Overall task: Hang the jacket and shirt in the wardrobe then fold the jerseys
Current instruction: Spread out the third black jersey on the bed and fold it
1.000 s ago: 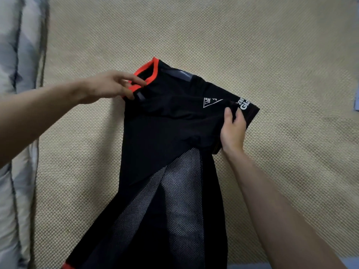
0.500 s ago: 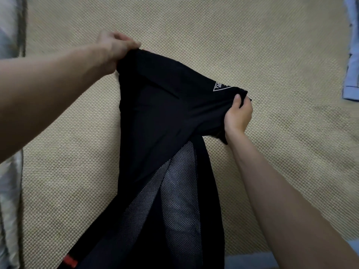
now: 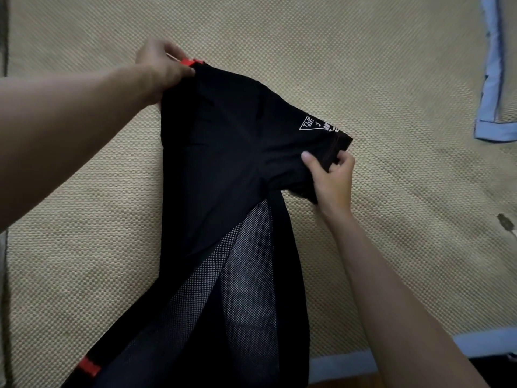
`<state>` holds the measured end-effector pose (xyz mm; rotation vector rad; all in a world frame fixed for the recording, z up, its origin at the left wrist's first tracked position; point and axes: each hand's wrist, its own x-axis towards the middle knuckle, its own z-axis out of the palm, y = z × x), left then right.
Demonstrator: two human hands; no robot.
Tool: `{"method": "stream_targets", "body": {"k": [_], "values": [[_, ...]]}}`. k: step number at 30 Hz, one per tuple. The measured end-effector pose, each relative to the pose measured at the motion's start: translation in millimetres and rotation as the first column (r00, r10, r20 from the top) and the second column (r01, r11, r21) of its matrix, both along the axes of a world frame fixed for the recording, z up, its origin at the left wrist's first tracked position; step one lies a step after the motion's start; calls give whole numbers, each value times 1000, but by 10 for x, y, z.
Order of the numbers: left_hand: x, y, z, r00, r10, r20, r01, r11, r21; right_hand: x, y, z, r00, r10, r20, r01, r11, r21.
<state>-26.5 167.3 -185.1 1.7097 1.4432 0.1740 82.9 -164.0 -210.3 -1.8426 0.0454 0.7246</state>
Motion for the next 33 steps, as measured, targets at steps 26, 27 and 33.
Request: {"method": "stream_targets", "body": {"k": [26, 27, 33], "values": [[-2304, -2867, -92, 752, -496, -435, 621, 754, 215, -1362, -1060, 120, 746, 649, -148, -666, 731, -151], [-2422, -2893, -98, 759, -462, -458, 603, 764, 230, -1499, -1106, 115, 748, 639, -178, -661, 741, -119], [-3041, -2992, -59, 806, -349, -478, 463, 875, 143, -2097, -1176, 138, 758, 598, -262, -629, 775, -51]]}}
